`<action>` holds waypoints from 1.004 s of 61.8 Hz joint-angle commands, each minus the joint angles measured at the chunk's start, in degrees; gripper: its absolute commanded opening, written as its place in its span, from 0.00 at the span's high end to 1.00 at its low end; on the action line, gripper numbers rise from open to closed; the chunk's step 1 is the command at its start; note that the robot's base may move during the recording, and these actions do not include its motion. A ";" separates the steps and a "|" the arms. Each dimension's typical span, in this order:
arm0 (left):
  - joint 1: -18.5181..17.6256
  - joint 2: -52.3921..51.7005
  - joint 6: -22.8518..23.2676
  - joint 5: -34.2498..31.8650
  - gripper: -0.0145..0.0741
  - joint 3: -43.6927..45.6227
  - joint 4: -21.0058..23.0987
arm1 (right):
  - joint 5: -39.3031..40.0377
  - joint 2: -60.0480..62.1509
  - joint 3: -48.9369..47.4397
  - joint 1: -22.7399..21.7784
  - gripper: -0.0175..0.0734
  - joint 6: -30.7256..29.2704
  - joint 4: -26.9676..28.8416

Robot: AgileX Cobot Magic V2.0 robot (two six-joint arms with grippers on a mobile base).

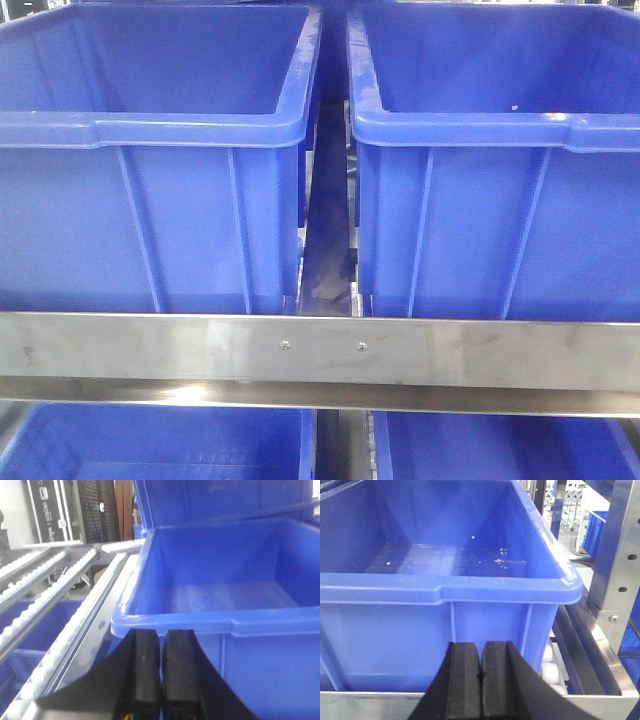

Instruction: Sort and place red and blue blocks on shelf

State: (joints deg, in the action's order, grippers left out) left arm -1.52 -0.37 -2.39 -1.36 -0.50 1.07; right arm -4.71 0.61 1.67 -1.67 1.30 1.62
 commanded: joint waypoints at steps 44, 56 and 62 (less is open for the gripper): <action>0.10 -1.04 2.00 -2.66 0.70 -2.52 -0.32 | 4.71 1.22 -1.27 -0.38 0.75 -0.26 0.01; 0.10 -1.04 2.00 -2.66 0.70 -2.52 -0.32 | 4.71 1.22 -1.27 -0.38 0.75 -0.26 0.01; 0.10 -1.04 2.00 -2.66 0.70 -2.52 -0.32 | 4.71 1.22 -1.27 -0.38 0.75 -0.26 0.01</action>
State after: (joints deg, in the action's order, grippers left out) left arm -1.52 -0.35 -1.12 0.43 -0.50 0.64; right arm -4.71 0.61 1.67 -1.67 1.30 1.62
